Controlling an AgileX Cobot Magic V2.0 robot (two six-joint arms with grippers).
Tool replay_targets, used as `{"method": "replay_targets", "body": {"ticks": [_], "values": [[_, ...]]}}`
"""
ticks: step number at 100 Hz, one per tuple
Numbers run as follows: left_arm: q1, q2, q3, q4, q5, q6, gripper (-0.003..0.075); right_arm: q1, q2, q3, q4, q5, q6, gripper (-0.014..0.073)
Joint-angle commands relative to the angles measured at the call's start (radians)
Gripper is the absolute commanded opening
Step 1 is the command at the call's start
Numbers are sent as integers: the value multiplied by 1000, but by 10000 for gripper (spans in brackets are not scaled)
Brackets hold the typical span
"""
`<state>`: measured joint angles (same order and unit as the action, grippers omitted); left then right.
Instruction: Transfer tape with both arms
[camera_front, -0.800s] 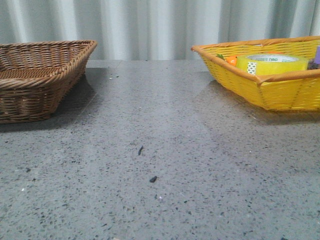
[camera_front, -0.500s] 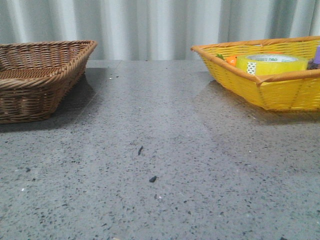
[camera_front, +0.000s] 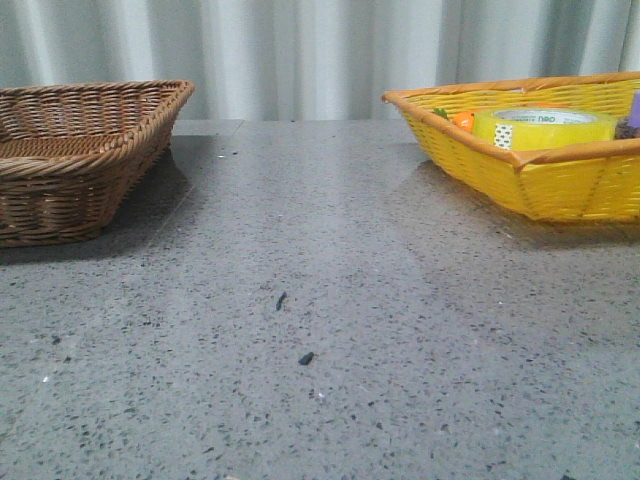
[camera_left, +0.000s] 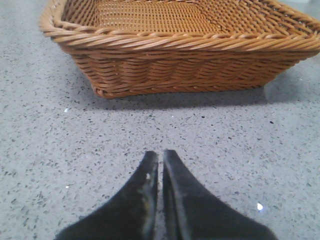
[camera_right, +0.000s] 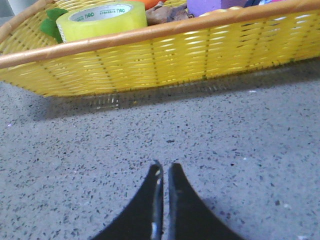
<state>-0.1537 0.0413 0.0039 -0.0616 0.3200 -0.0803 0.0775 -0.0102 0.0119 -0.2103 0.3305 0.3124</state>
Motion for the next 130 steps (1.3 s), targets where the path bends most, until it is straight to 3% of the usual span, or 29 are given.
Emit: {"method": "replay_targets", "body": {"ticks": [1, 130], "values": [[1, 9, 9, 0, -72, -2, -20, 2, -19, 22, -15, -15, -6, -64], [9, -74, 9, 0, -94, -2, -20, -2, -19, 22, -15, -15, -6, -64]]}}
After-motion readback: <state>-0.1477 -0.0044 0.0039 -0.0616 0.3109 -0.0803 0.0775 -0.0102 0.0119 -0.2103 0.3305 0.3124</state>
